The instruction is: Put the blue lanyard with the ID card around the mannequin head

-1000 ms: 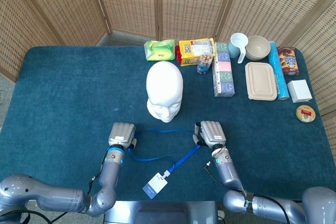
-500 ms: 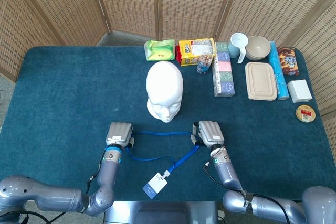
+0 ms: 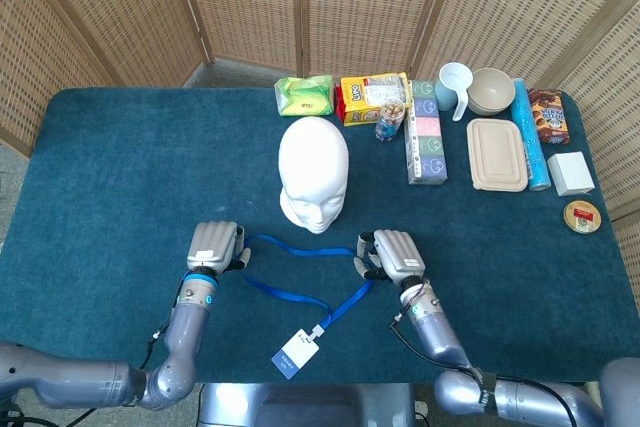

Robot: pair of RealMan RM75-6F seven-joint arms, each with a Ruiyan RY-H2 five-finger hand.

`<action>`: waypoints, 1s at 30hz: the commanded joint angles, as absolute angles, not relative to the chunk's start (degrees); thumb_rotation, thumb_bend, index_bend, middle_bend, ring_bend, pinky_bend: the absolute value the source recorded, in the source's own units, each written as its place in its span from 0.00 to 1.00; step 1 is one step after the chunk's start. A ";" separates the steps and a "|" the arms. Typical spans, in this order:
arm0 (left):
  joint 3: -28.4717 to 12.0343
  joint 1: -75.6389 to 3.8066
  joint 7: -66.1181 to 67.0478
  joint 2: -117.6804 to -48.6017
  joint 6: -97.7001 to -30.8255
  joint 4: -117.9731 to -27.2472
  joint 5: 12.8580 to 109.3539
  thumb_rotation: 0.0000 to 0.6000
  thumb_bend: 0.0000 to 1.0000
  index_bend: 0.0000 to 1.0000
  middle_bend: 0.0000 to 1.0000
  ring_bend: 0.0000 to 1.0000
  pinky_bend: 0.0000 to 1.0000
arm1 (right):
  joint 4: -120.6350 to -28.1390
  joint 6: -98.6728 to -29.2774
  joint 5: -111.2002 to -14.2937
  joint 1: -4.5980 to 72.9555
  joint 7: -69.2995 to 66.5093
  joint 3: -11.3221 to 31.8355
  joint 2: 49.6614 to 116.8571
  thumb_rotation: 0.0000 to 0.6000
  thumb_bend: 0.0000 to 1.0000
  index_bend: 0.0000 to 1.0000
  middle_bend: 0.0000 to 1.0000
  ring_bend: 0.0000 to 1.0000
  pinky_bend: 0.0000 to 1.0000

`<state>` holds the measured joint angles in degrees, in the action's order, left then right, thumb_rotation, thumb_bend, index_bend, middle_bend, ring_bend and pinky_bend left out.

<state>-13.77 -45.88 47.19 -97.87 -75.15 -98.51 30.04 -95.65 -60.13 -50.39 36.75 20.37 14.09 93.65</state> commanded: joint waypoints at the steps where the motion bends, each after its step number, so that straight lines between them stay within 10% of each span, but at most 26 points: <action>1: -13.95 -44.13 43.86 -95.14 -74.63 -101.69 32.71 0.84 0.43 0.65 1.00 1.00 1.00 | -99.47 -60.40 -52.13 36.05 18.72 14.56 91.14 1.00 0.55 0.66 1.00 1.00 1.00; 30: -18.49 -37.09 25.75 -79.92 -79.81 -115.79 56.15 0.85 0.42 0.65 1.00 1.00 1.00 | -119.06 -59.32 -64.37 31.18 -4.41 21.32 70.78 1.00 0.57 0.67 1.00 1.00 1.00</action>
